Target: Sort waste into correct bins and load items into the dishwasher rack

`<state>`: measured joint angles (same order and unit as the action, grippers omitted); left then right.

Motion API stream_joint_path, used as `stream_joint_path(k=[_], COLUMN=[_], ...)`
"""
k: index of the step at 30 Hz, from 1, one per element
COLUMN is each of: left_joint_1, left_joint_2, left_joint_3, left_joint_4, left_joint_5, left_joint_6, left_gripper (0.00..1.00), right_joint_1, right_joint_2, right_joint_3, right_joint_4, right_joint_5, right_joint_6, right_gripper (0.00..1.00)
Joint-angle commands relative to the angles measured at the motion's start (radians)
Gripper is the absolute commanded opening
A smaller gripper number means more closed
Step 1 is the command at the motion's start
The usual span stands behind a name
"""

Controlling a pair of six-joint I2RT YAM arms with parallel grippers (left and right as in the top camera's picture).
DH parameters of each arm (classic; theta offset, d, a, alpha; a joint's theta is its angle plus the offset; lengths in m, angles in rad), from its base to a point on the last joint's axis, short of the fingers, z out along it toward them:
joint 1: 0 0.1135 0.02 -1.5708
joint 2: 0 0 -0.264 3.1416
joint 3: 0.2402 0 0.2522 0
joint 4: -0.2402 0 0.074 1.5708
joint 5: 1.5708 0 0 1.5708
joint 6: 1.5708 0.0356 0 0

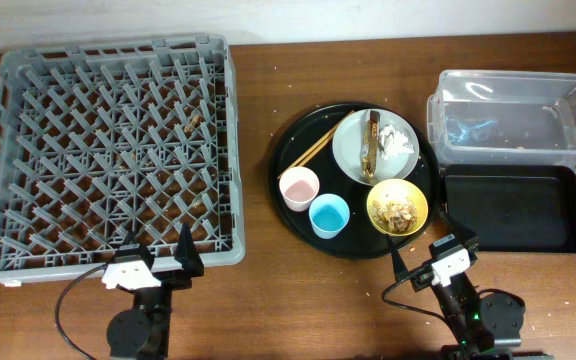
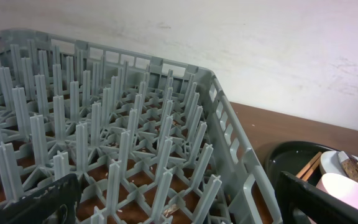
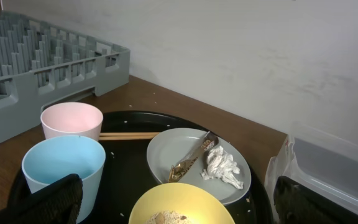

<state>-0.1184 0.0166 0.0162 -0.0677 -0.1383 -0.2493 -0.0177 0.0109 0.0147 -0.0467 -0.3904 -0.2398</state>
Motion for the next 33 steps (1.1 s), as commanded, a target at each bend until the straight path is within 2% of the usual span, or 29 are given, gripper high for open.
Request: stream_joint_path(k=[1, 24, 27, 28, 30, 33], left_joint_1=[-0.006, -0.006, -0.006, -0.005, -0.005, -0.005], left_joint_2=[-0.01, -0.01, -0.01, -0.01, 0.023, 0.32], left_joint_3=[-0.007, -0.007, -0.007, 0.009, 0.111, 0.445], left_joint_4=[-0.001, 0.005, 0.152, 0.225, 0.21, -0.037], left_joint_5=[0.0, 0.007, 0.139, 0.204, 0.216, 0.231], left_joint_6=[0.016, 0.016, 0.008, 0.006, -0.027, -0.026], left_gripper=[0.99, 0.99, 0.99, 0.99, 0.99, 0.99], right_joint_1=[0.005, 0.005, 0.005, 0.005, 0.005, 0.005], right_joint_2=[-0.005, -0.005, -0.005, -0.001, 0.051, 0.37], right_joint_3=[-0.009, -0.009, 0.014, 0.073, 0.222, 0.592], right_joint_4=[0.0, 0.013, 0.076, 0.069, -0.049, -0.357], right_joint_5=[0.002, 0.002, -0.024, -0.024, -0.024, -0.042], right_joint_6=[0.001, 0.001, 0.119, 0.163, 0.197, 0.196], right_gripper=[0.98, 0.98, 0.99, 0.98, 0.98, 0.98])
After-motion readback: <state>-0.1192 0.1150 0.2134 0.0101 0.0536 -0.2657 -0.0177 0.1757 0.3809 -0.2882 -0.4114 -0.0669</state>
